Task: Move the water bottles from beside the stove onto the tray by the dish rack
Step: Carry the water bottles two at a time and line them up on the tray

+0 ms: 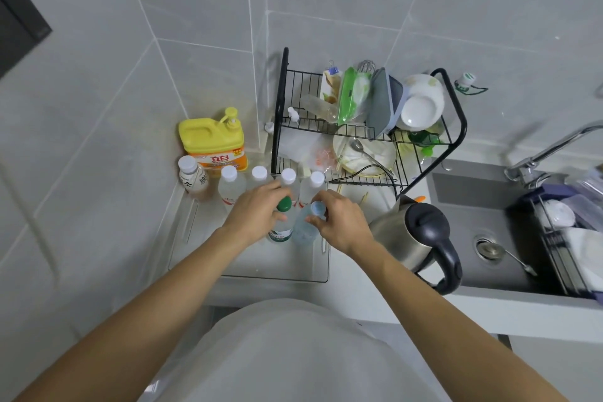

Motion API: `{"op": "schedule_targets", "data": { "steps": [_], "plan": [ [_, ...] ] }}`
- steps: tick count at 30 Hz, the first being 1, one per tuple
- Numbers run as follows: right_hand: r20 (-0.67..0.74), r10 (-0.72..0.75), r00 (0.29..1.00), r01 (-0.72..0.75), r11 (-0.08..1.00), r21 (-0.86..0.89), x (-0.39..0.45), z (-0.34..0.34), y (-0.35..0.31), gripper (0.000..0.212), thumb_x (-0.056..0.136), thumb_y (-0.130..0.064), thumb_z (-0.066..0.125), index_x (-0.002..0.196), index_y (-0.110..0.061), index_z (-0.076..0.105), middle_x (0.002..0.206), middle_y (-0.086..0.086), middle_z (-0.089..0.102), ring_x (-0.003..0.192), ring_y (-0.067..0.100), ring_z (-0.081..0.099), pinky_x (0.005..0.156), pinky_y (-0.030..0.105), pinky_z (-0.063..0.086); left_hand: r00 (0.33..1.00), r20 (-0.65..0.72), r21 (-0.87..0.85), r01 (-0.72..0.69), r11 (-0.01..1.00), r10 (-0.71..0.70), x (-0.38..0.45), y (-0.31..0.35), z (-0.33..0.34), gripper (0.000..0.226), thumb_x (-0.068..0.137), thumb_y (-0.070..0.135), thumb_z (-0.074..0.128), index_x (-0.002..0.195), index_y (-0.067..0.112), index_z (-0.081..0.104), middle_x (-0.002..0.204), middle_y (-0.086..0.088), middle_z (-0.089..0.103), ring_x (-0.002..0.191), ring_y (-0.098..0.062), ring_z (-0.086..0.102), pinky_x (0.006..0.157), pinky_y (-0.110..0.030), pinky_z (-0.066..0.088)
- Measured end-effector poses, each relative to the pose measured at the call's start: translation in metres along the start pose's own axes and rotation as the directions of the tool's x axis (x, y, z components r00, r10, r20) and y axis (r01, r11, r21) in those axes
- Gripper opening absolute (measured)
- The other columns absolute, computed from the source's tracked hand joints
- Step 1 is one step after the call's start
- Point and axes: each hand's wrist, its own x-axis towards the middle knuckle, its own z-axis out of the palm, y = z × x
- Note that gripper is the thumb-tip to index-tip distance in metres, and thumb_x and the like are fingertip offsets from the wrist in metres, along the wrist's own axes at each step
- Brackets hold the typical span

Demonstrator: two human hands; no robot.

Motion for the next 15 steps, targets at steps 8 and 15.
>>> {"op": "schedule_targets", "data": {
  "steps": [8, 15],
  "plan": [
    [0.044, -0.085, 0.995, 0.088, 0.995, -0.057, 0.004, -0.001, 0.005, 0.03, 0.094, -0.037, 0.073, 0.116, -0.021, 0.059, 0.121, -0.001, 0.062, 0.091, 0.034, 0.067, 0.074, 0.04, 0.05, 1.0, -0.03, -0.006, 0.003, 1.0, -0.003, -0.001, 0.002, 0.003, 0.031, 0.081, 0.018, 0.087, 0.098, 0.017, 0.061, 0.113, 0.004, 0.063, 0.097, -0.03, 0.065, 0.07, -0.042, 0.053],
    [0.104, -0.14, 0.985, 0.15, 0.983, -0.101, 0.008, -0.005, 0.011, 0.031, 0.095, -0.031, 0.072, 0.123, -0.023, 0.059, 0.121, -0.002, 0.058, 0.096, 0.036, 0.065, 0.07, 0.035, 0.041, 0.996, -0.079, 0.027, 0.03, 0.999, -0.028, -0.002, 0.004, 0.007, 0.033, 0.084, 0.026, 0.086, 0.104, 0.013, 0.064, 0.11, 0.001, 0.064, 0.095, -0.031, 0.066, 0.067, -0.031, 0.037]
  ]
}}
